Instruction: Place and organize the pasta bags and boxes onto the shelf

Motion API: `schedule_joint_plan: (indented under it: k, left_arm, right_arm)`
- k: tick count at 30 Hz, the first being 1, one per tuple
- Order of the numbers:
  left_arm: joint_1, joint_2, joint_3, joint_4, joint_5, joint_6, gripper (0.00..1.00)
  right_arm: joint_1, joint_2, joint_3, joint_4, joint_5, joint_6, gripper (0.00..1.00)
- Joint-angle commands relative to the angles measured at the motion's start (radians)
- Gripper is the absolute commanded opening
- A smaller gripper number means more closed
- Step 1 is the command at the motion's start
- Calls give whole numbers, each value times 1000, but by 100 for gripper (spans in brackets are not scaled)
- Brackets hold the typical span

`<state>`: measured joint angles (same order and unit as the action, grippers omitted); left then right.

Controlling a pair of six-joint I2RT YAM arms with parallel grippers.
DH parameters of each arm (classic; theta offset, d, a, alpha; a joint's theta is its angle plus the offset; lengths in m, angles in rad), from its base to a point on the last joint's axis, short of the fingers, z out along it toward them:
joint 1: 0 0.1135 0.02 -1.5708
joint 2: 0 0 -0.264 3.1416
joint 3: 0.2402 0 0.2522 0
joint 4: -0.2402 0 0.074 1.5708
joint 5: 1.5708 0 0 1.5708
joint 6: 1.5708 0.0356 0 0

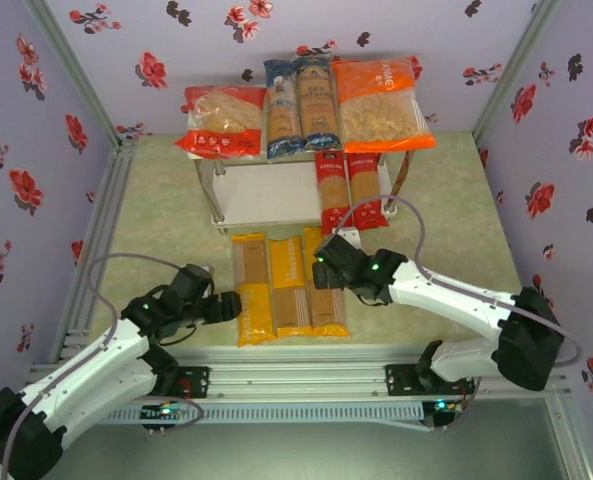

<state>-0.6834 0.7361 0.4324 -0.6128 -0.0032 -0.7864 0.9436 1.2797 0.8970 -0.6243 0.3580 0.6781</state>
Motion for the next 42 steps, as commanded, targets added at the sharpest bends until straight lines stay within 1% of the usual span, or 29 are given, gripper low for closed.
schedule_joint_plan:
  k: [1,9,12,15,20,23,27,32,37,39,42]
  left_arm:
    - [-16,25,-15,23,-30,-49,86]
    - [-60,86,0,43,-58,-75,86]
    - [-74,101,10,51,-58,-82,86]
    - [-102,96,4,59,-64,-107,87]
    - [-161,107,-3,101,-77,-152,88]
    - [-192,155,13,126,-105,-160,88]
    - [-214,257,48,113,-149,-170,88]
    - [-221,305,84,136,-195,-181,90]
    - [-226,332,108,189,-183,-187,94]
    - [-228,368,111,204,-161,-186,96]
    - [-236,422,113,227,-137,-184,97]
  right_arm:
    - [7,-38,-12,-30,61,41,94]
    - [7,-48,-6,-68,65,53,96]
    - [6,-67,-30,-63,64,63,97]
    - [6,-74,-49,-46,62,70,98]
    - [7,-49,-28,-45,60,66,98]
    - [7,-32,-19,-40,56,63,98]
    - [7,-25,-13,-44,54,60,98]
    - [5,-53,-30,-46,65,54,98]
    - [1,-84,-57,-37,76,48,99]
    - [-5,-96,-71,-27,73,46,99]
    - [-17,-110,-91,-13,64,43,99]
